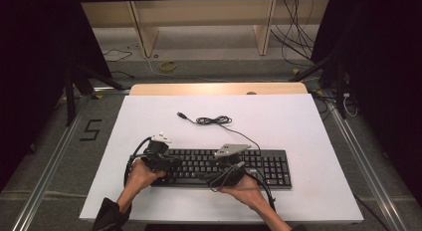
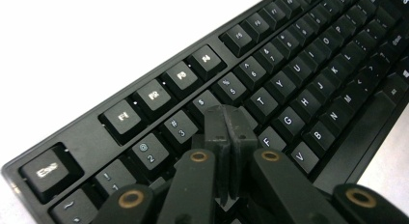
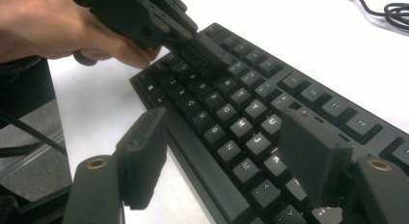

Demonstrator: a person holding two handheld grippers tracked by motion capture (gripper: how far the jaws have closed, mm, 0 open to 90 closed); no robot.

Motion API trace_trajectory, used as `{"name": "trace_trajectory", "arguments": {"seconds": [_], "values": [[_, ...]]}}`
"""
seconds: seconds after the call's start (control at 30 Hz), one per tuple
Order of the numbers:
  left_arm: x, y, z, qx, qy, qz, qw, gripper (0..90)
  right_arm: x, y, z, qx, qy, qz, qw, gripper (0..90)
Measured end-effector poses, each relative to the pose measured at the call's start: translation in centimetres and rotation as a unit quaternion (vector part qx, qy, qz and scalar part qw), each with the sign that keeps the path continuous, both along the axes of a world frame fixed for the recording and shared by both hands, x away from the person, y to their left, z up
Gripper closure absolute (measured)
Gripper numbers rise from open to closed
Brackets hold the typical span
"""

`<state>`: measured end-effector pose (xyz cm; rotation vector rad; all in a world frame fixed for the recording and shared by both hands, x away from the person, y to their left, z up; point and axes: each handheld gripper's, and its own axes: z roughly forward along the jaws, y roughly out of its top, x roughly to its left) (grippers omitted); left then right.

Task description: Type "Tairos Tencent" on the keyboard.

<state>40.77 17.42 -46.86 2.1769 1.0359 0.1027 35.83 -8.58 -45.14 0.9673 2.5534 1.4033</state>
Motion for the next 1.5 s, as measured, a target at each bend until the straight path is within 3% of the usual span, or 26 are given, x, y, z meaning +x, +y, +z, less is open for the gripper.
{"name": "trace_trajectory", "arguments": {"seconds": [0.43, 0.9, 1.5], "values": [[-0.9, 0.6, 1.3, -0.037, -0.008, 0.001, 0.9993, 69.0, 0.0, 0.0, 0.0, -0.002, -0.004, -0.002, 1.0, 38.0], [-1.9, 0.7, 1.8, -0.064, -0.013, 0.012, 0.9978, 43.6, 0.2, 0.2, -0.2, -0.006, -0.004, 0.0, 1.0, 52.0], [-3.1, 1.4, 1.9, -0.089, -0.027, 0.012, 0.9956, 37.5, 0.7, 0.8, -1.0, -0.029, 0.0, 0.002, 0.9996, 72.2]]}}
